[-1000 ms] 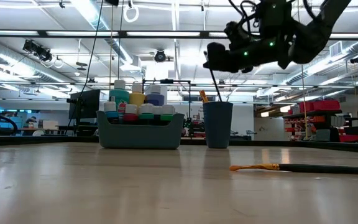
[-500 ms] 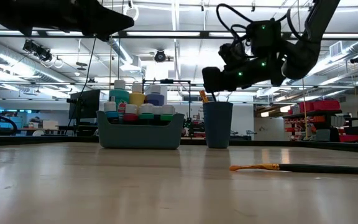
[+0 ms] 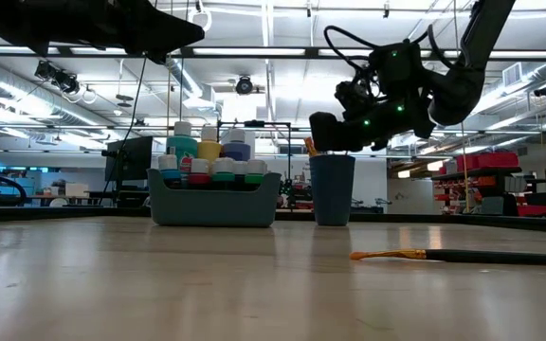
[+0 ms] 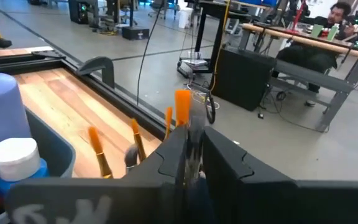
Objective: Pick & Place Paint Supplies
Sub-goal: Put the silver paint brush into the blue cup
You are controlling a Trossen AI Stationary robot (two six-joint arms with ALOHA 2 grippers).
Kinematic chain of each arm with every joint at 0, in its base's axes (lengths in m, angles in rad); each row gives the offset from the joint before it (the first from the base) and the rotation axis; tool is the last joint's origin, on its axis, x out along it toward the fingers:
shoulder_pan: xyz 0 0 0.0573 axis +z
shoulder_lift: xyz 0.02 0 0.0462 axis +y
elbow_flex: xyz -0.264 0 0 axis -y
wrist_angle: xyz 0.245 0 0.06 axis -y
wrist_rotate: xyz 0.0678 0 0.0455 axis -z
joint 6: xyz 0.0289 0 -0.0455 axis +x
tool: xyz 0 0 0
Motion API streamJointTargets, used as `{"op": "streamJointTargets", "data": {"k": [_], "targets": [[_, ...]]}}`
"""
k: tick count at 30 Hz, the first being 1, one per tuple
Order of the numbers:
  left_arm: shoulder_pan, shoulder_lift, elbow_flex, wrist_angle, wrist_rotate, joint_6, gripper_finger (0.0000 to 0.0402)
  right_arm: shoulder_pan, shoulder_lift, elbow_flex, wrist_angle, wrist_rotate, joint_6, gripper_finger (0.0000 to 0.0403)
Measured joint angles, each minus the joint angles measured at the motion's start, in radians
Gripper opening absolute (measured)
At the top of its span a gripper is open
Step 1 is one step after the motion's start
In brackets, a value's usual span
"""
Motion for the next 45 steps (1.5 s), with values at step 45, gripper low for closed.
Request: {"op": "streamJointTargets", "data": {"k": [45], "targets": [[0.0,0.001,0.0,0.01,-0.075,0.003,0.0055,0.317,-0.633,0.192,-1.708,-0.651,0.61,0.0123]]}}
